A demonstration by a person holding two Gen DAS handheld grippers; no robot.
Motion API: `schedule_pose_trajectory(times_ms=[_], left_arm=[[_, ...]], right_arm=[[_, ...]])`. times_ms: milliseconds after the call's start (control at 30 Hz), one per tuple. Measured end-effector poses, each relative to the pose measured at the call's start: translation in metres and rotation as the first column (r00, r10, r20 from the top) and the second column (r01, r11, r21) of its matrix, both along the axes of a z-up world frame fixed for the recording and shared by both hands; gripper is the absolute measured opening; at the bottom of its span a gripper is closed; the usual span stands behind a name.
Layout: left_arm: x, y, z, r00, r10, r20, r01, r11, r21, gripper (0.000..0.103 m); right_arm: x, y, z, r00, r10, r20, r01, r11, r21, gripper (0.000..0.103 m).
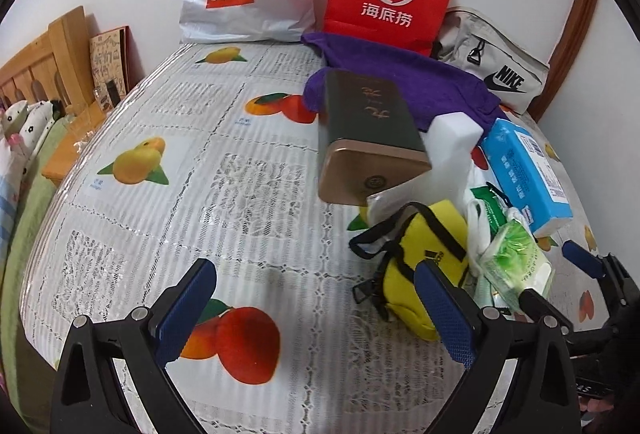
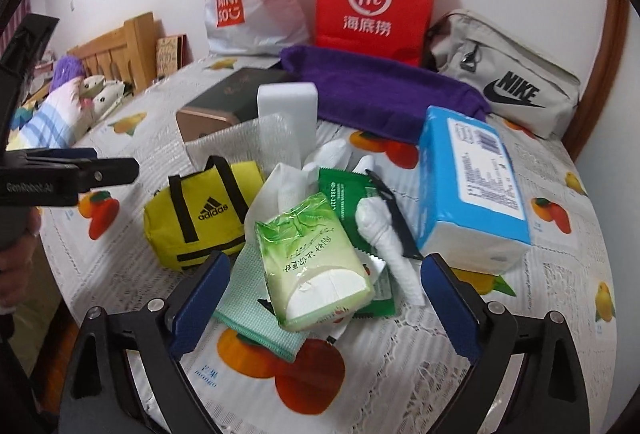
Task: Organize soft objects
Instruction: 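Grasp the yellow Adidas pouch with the left gripper while the right grasps the green tissue pack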
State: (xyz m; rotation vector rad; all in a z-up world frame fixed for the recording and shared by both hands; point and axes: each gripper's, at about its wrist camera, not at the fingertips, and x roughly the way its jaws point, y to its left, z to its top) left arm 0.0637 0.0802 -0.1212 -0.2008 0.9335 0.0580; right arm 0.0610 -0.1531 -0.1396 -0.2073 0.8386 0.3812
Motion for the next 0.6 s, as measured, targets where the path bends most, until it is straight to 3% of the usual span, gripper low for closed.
schedule_pose_trajectory(times_ms=[133,200,267,500,600], left_arm=[[0.003,0.002,-0.005,1.0,-0.01,-0.006,0.01,1.0,-0.017,0.099],[0.006,-0.001,-0.008,1.0,-0.022,-0.014,0.021,1.0,-0.01,0.099],[0.007,-0.005,-0.009,0.999,-0.036,-0.015,0.036,0.999,-0.008,0.099],[0.012,-0.023,-0.013,0.993,-0.12,-0.017,0.12,0.993,-0.006,0.1],[0.015,-0.033,-0.017,0.987,-0.156,-0.028,0.156,0.988,-0.002,0.101]], right_arm=[[0.007,0.006,-0.015,1.0,0.012,-0.025,-0.013,0.999,-0.039,0.087],[0.011,0.009,-0.02,0.999,0.022,-0.036,-0.023,0.998,-0.05,0.068],[0.012,0.009,-0.021,0.998,0.038,-0.048,-0.039,0.999,-0.024,0.06],[0.006,-0.007,0.0,0.999,0.037,-0.008,-0.036,0.995,0.088,0.06],[-0.002,-0.018,0.009,0.999,0.022,0.033,-0.025,0.996,0.082,0.06]])
